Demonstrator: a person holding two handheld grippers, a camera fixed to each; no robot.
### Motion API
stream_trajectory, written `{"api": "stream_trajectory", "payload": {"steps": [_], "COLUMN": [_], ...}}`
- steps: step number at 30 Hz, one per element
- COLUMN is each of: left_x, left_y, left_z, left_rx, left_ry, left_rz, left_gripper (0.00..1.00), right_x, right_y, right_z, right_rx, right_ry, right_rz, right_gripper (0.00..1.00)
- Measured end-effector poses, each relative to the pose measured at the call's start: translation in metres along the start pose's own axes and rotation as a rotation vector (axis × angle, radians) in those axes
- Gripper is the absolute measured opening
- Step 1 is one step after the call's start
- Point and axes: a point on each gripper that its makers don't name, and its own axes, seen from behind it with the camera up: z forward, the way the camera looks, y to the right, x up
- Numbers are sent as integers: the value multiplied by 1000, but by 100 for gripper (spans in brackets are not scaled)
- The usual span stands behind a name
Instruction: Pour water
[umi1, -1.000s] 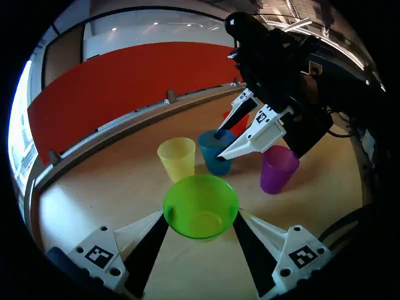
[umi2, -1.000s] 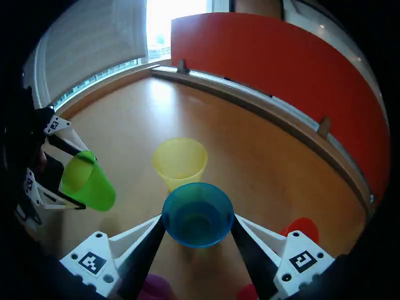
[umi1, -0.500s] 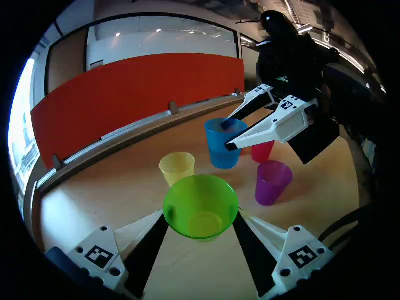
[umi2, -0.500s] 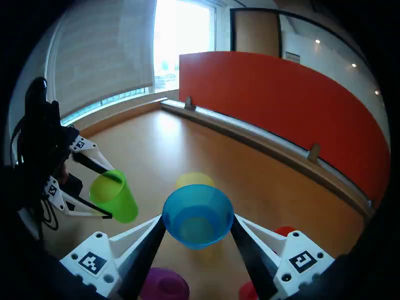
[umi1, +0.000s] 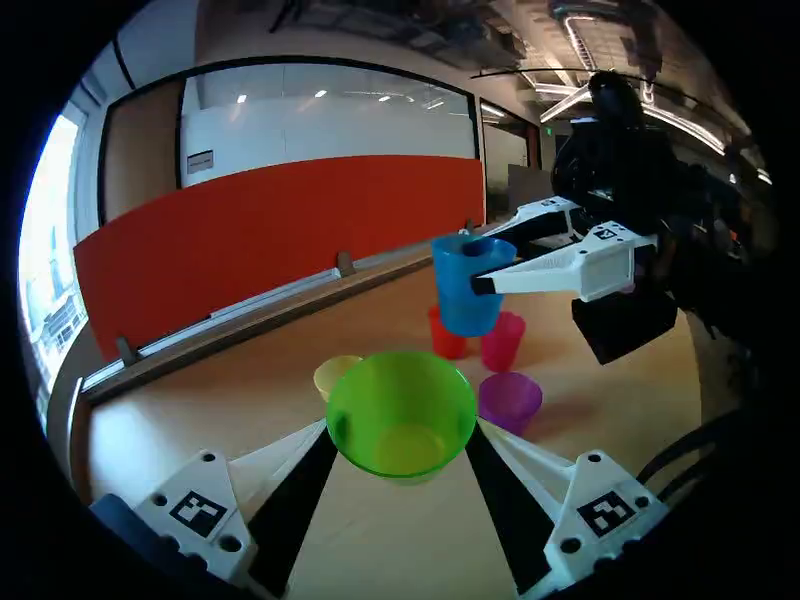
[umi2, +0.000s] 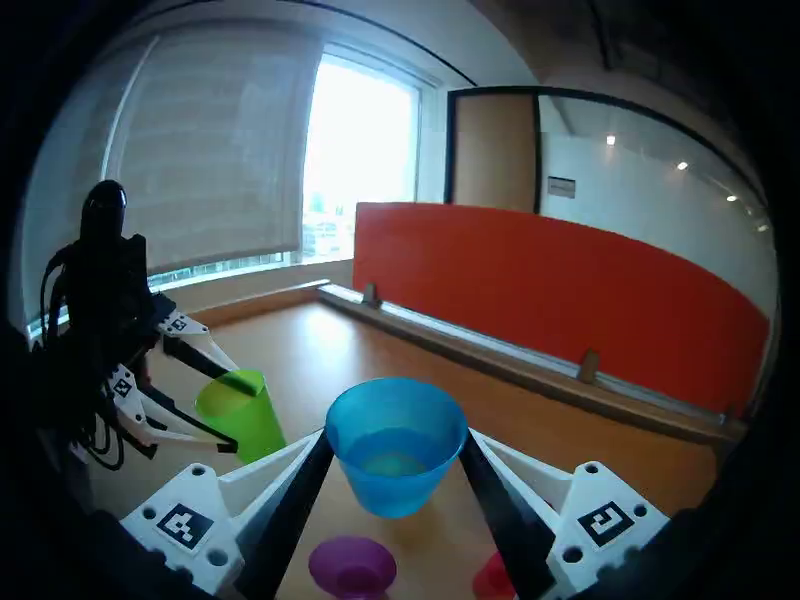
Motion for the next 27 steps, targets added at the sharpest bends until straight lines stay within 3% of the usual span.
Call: {"api": "stream_trajectory", "payload": {"steps": [6, 12, 27], "left_x": [15, 27, 54], "left_y": [13, 21, 33], "left_z": [-13, -21, -36], "left_rx": [-4, -9, -11], "left_ry": [38, 62, 182], "left_rz": [-3, 2, -26], "left_gripper": [85, 85, 85], "right_x": [13, 20, 27], "right_y": [-10, -21, -25], "right_z": [-19, -36, -58], "right_rx": [-23, -17, -31], "right_ry": [97, 164, 212], "right_rz": [-9, 22, 53], "right_gripper": [91, 91, 91]}}
